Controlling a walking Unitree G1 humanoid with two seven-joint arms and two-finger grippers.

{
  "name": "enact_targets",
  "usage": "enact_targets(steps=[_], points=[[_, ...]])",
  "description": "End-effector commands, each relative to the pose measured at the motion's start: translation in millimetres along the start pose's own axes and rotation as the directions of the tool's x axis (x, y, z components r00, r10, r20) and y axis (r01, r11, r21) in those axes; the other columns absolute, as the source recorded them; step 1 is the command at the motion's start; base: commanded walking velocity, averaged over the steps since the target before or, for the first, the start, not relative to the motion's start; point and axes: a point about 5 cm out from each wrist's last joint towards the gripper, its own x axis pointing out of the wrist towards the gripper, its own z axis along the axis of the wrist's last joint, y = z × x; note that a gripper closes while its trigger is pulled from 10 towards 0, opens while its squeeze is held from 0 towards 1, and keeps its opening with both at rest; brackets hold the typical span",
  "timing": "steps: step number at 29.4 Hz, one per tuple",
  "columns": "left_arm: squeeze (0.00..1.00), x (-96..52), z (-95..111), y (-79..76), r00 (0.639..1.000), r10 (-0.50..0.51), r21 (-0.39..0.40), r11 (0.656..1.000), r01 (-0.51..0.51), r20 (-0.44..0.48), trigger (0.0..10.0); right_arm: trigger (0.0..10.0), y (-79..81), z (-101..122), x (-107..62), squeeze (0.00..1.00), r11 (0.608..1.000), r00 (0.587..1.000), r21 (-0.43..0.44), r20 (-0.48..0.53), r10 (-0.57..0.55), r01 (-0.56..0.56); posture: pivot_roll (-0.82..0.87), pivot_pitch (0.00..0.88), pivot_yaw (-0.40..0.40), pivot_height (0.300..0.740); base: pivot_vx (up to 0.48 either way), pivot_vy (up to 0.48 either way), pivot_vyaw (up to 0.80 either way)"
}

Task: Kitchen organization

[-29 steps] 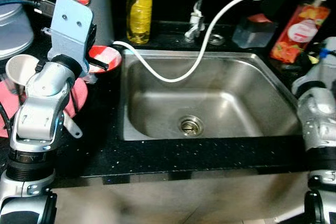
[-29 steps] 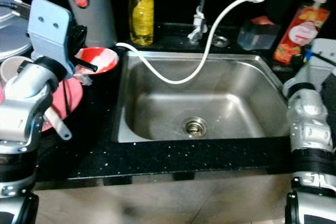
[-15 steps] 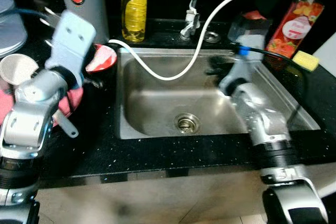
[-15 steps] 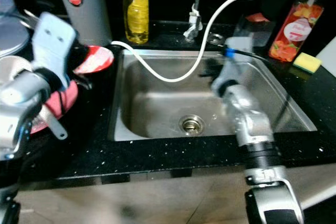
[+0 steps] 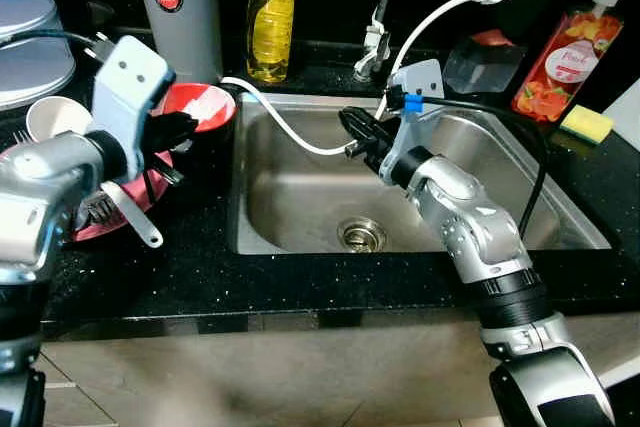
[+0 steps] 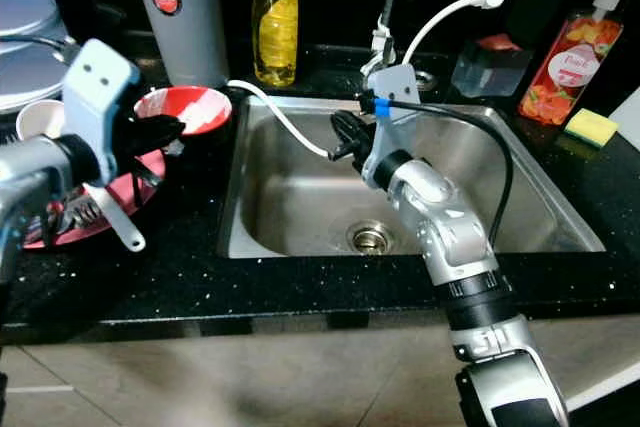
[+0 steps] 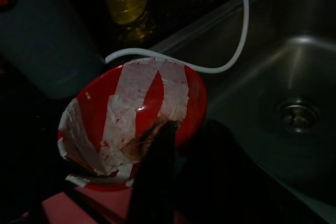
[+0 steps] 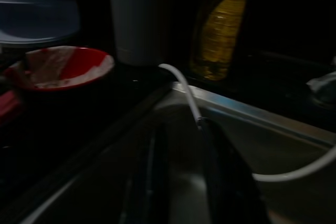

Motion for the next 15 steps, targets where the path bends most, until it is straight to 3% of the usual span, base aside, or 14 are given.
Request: enact_targets(steps=[1, 5, 6, 7, 8, 12, 15], points=[[1.00, 0.5, -1, 5.9, 1.000, -0.002, 0.006, 1.000, 0.002, -0.021, 10.0, 10.0, 1.2, 7, -0.1, 1.00, 1.000, 1.000, -0.003, 0.019, 0.014, -0.014, 0.24, 0.000, -0.091, 0.740, 0.000, 0.000, 0.00], [1.00, 5.9, -3, 14.0, 0.999, 0.003, -0.010, 1.000, -0.003, -0.047, 10.0, 10.0, 4.3, 12, 0.9, 1.00, 1.000, 0.999, -0.006, 0.038, 0.029, -0.029, 0.24, 0.000, -0.093, 0.740, 0.000, 0.000, 0.00], [1.00, 8.0, -4, 16.3, 0.998, -0.004, -0.001, 1.000, 0.004, -0.062, 10.0, 10.0, 5.1, 13, 1.2, 0.07, 0.999, 0.998, -0.007, 0.044, 0.036, -0.036, 0.23, 0.000, -0.095, 0.740, 0.000, 0.000, 0.00], [1.00, 8.0, -4, 16.3, 0.998, -0.004, -0.001, 1.000, 0.004, -0.062, 10.0, 10.0, 5.1, 13, 1.2, 0.07, 0.999, 0.998, -0.007, 0.044, 0.036, -0.036, 0.23, 0.000, -0.095, 0.740, 0.000, 0.000, 0.00], [0.00, 9.7, -3, 17.3, 0.997, -0.024, 0.009, 1.000, 0.024, -0.067, 10.0, 10.0, 5.5, 14, 1.3, 0.00, 0.999, 0.998, -0.008, 0.048, 0.041, -0.041, 0.23, 0.000, -0.096, 0.740, 0.000, 0.000, 0.00], [0.00, 19.7, 5, 22.4, 0.984, -0.155, 0.063, 0.985, 0.161, -0.093, 10.0, 10.0, 6.4, 17, 1.3, 0.00, 0.999, 0.997, -0.007, 0.061, 0.046, -0.045, 0.23, 0.000, -0.093, 0.740, 0.000, 0.000, 0.00], [0.00, 23.9, 4, 23.1, 0.974, -0.194, 0.083, 0.975, 0.204, -0.117, 10.0, 10.0, 7.3, 17, 1.4, 0.00, 0.999, 0.997, -0.008, 0.065, 0.048, -0.048, 0.23, 0.000, -0.091, 0.740, 0.000, 0.000, 0.00]])
